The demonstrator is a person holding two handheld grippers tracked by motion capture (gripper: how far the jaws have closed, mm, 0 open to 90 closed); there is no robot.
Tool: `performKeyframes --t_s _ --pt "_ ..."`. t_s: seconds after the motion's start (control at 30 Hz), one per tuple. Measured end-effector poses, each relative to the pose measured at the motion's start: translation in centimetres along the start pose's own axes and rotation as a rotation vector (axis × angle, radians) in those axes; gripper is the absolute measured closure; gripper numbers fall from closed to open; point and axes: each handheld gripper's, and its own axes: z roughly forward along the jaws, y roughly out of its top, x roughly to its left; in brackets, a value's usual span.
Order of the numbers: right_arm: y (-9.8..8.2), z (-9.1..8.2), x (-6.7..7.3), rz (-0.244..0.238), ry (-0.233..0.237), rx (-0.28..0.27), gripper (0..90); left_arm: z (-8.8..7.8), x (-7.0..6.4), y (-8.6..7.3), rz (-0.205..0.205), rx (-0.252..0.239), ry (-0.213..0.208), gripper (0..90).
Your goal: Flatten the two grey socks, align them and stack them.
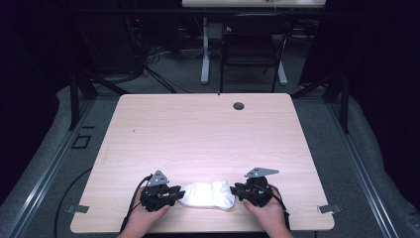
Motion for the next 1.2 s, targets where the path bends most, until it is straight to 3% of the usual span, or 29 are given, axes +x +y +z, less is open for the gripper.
performKeyframes --t_s 0.23,0.33,0.47,0.63,0.83,1.2 --pt "0.5 -0.3 1.5 -0.069 0.054 -0.073 66.6 -0.1 -0.6 0.3 0.023 -0.021 -0.021 64.2" --pt "0.7 0.4 2.3 -0.110 0.075 -0.065 65.1 0.3 -0.9 0.3 0.027 -0.017 -0.025 62.2" --pt "0.6 1.3 2.6 -0.145 0.072 -0.015 64.4 0.8 -1.1 0.1 0.043 0.005 -0.029 60.4" --pt "0.3 1.7 2.3 -0.131 0.059 0.009 62.7 1.2 -1.0 -0.1 0.056 0.021 -0.029 58.4" --pt "-0.2 2.2 2.2 -0.146 0.036 0.029 61.0 1.7 -1.1 -0.4 0.069 0.045 -0.023 57.1" --pt "-0.6 2.4 2.3 -0.161 0.018 0.061 63.3 1.7 -1.1 -0.6 0.076 0.046 -0.024 56.7"
